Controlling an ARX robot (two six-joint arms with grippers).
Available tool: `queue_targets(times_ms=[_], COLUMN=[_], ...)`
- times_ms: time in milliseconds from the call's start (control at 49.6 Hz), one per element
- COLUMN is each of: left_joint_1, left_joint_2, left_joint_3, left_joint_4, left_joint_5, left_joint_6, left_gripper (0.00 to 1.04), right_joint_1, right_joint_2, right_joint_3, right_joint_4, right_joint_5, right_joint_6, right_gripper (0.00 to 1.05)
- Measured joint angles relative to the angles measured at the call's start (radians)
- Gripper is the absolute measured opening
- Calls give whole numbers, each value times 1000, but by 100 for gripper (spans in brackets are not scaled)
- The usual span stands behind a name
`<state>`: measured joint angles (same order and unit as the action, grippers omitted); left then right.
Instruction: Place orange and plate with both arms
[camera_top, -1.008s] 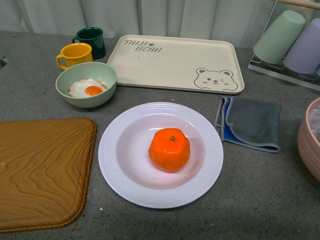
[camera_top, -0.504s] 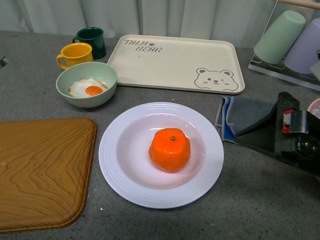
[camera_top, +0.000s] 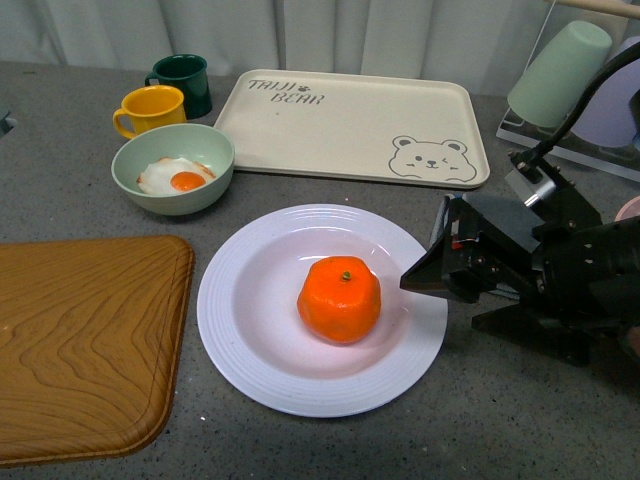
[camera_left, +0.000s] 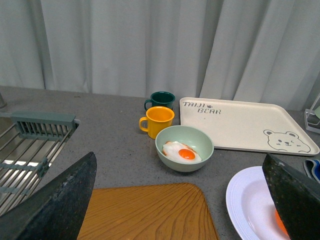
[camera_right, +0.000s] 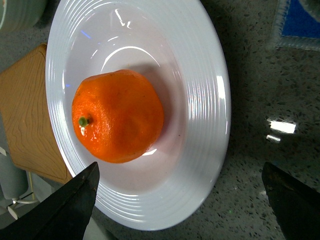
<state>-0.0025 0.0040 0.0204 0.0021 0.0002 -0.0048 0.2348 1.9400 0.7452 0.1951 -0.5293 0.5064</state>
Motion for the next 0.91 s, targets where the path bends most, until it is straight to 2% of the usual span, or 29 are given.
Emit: queue_targets(times_ms=[585,907], left_joint_1=[0,0], left_joint_2=[0,0], left_joint_3=[0,0], left_joint_4=[0,0], left_joint_5=[0,0], left_joint_6=[0,0], left_gripper=[98,98], right_joint_1=[12,19], right_joint_2=[153,216], right_joint_3=[113,180], right_joint_4=[98,73], right_joint_5=[-47,-48], right_joint_6=[229,324], right_gripper=[95,95])
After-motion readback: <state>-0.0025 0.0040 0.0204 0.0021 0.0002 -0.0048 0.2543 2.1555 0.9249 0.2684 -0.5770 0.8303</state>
